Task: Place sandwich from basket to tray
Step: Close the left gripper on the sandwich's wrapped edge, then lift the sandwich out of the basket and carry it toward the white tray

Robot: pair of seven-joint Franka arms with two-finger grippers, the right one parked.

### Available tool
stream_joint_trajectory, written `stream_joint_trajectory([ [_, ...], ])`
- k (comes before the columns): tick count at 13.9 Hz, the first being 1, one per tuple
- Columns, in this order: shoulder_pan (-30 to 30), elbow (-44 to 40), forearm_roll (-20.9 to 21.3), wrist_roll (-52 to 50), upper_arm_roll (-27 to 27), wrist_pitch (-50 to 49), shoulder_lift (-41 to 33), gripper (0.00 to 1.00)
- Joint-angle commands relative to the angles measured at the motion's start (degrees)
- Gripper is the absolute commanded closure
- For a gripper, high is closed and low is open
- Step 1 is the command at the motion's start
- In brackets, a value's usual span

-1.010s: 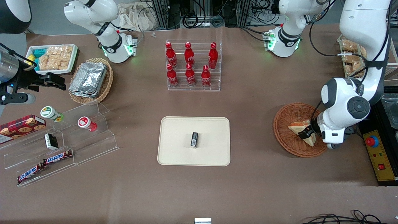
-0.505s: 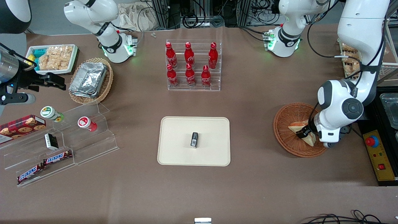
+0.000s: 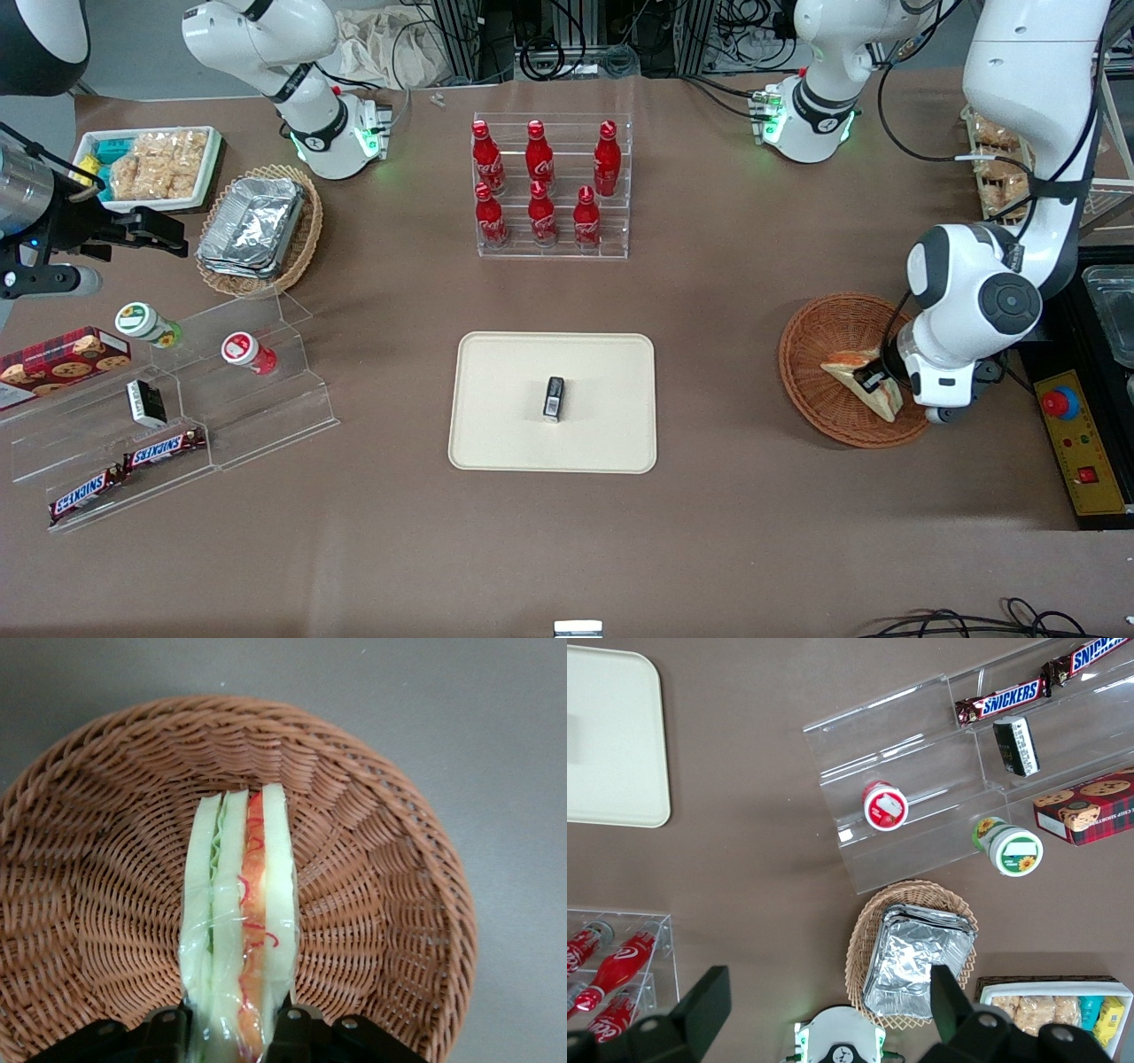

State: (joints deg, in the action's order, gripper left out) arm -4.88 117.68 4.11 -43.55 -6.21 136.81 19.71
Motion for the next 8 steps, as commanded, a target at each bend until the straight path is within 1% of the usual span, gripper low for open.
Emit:
stream_joint_trajectory([
  [1, -0.13, -3.06, 0.20, 5.55, -0.30, -6.00, -2.57, 1.00],
  [3, -0.22, -7.80, 0.20, 10.83, -0.30, -12.15, -3.45, 1.00],
  [6, 0.22, -19.03, -0.41, 20.41, -0.82, -25.76, -2.58, 1.00],
  [8, 1.36, -25.02, -0.15, 23.24, -1.96, -30.71, -1.78, 1.00],
])
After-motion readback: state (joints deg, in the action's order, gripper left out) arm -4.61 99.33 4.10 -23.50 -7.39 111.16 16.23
